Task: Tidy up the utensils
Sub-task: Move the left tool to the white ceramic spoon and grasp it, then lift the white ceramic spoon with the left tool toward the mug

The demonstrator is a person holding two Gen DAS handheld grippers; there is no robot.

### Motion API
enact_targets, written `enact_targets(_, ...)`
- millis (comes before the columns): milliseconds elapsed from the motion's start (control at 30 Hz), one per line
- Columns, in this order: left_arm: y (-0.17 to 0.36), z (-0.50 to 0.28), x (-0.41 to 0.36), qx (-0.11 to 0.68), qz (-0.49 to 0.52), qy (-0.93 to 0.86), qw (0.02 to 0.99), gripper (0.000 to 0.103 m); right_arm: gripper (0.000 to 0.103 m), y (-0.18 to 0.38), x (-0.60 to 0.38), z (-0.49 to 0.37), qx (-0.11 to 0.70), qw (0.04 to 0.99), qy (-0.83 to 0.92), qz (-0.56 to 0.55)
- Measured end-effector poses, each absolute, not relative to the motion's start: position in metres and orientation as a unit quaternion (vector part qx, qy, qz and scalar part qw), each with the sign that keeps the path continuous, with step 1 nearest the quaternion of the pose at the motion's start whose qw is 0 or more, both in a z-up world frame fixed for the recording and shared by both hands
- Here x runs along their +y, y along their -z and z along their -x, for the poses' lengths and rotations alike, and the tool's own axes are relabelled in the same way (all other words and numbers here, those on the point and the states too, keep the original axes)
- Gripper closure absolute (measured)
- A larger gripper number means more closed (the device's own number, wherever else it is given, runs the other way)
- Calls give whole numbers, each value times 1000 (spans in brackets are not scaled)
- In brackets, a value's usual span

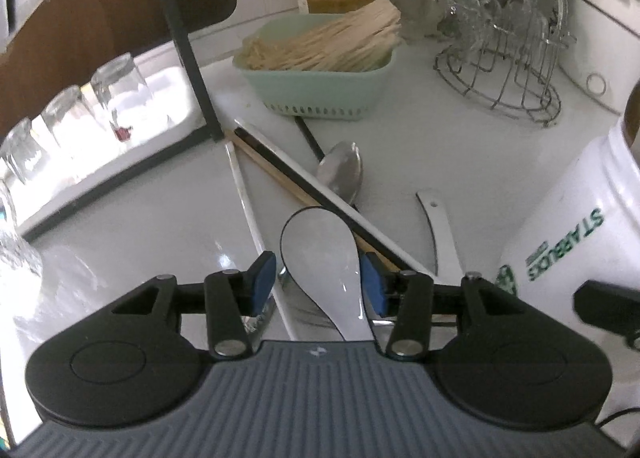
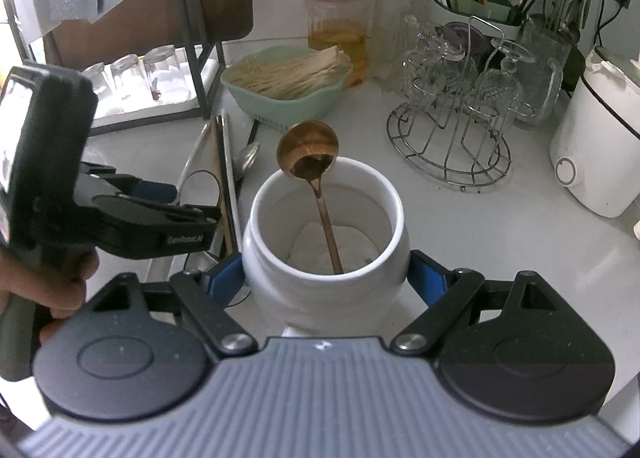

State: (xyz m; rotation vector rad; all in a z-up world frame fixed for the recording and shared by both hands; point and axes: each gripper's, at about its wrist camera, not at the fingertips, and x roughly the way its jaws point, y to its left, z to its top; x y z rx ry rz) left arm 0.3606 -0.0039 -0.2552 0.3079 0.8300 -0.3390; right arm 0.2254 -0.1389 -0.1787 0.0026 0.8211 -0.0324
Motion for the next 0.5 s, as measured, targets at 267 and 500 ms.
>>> enact_targets(267,260,-365,-12,388,-162,156,894,49,14,180,-139,-221,387,922,14,-1)
enact_targets(500,261,-369,-10,397,-124,152,897,51,14,180,-139,-219,381,924,13,-2)
